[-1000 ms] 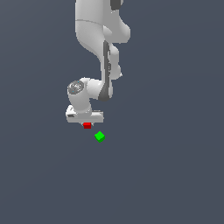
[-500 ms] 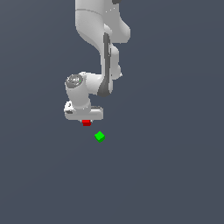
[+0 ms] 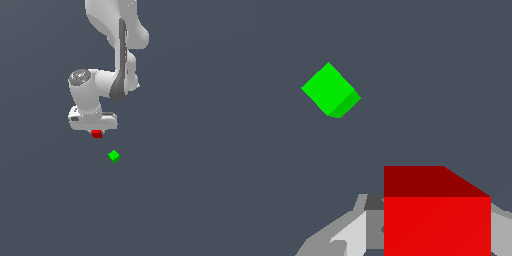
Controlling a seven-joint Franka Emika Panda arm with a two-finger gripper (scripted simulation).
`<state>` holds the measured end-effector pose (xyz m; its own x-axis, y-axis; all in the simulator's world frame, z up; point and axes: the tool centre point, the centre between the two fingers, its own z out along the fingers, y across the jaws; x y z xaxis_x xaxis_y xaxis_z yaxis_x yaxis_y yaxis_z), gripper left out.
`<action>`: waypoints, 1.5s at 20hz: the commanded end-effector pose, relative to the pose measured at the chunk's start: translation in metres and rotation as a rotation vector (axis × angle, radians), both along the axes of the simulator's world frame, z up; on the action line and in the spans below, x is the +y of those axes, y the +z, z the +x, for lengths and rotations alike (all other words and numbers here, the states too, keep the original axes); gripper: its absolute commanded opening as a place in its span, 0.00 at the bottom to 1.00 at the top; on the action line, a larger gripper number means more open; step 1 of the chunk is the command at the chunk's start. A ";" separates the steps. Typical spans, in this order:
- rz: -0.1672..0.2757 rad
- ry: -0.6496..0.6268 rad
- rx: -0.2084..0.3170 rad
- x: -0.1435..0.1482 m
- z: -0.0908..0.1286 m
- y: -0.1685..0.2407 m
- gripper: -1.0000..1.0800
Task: Stack the red cube on top of the green cube.
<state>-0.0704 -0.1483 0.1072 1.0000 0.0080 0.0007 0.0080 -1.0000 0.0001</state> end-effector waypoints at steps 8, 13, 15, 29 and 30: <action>0.000 0.000 0.000 0.002 0.002 0.008 0.00; 0.001 0.000 0.000 0.015 0.015 -0.001 0.00; 0.001 0.000 0.000 0.023 0.023 -0.006 0.00; 0.001 0.000 0.001 0.076 0.082 -0.041 0.00; 0.001 0.000 0.001 0.077 0.084 -0.042 0.00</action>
